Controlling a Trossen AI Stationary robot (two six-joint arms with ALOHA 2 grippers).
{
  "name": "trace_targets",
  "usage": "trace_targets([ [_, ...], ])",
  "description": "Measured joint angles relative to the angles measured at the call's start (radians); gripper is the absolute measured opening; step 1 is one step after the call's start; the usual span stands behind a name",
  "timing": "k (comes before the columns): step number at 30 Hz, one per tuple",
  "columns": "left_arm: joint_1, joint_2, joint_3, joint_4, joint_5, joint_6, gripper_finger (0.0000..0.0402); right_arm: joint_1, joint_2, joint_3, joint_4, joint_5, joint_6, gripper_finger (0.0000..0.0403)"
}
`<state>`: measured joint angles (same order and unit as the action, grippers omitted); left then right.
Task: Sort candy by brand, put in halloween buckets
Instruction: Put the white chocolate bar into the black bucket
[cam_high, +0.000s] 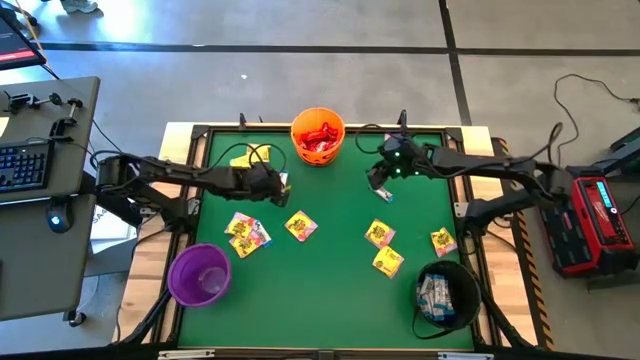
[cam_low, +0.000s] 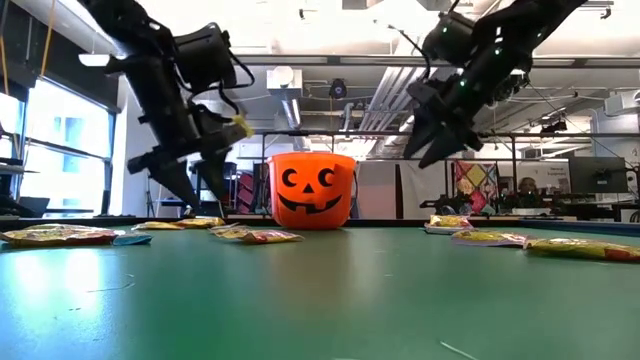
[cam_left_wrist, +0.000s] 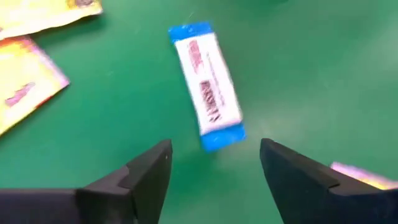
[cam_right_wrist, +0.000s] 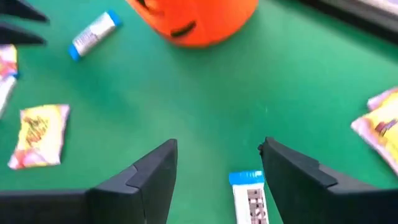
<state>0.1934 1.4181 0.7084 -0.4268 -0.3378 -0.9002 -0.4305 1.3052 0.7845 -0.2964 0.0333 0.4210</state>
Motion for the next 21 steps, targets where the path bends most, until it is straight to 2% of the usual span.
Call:
trace_targets([
  [4, 0.004, 0.007, -0.027, 0.069, -0.010, -0.033, 0.0247, 0.000, -0.025, 0.000, 0.031, 0.021, -0.002, 0.0220],
  [10, 0.005, 0.083, -0.027, 0.147, -0.011, -0.012, 0.0248, -0.001, -0.026, 0.000, 0.045, 0.023, 0.001, 0.0220],
  [21, 0.009, 0.191, -0.024, 0.166, -0.014, -0.030, 0.0247, -0.001, -0.026, 0.000, 0.047, 0.023, 0.008, 0.0220],
])
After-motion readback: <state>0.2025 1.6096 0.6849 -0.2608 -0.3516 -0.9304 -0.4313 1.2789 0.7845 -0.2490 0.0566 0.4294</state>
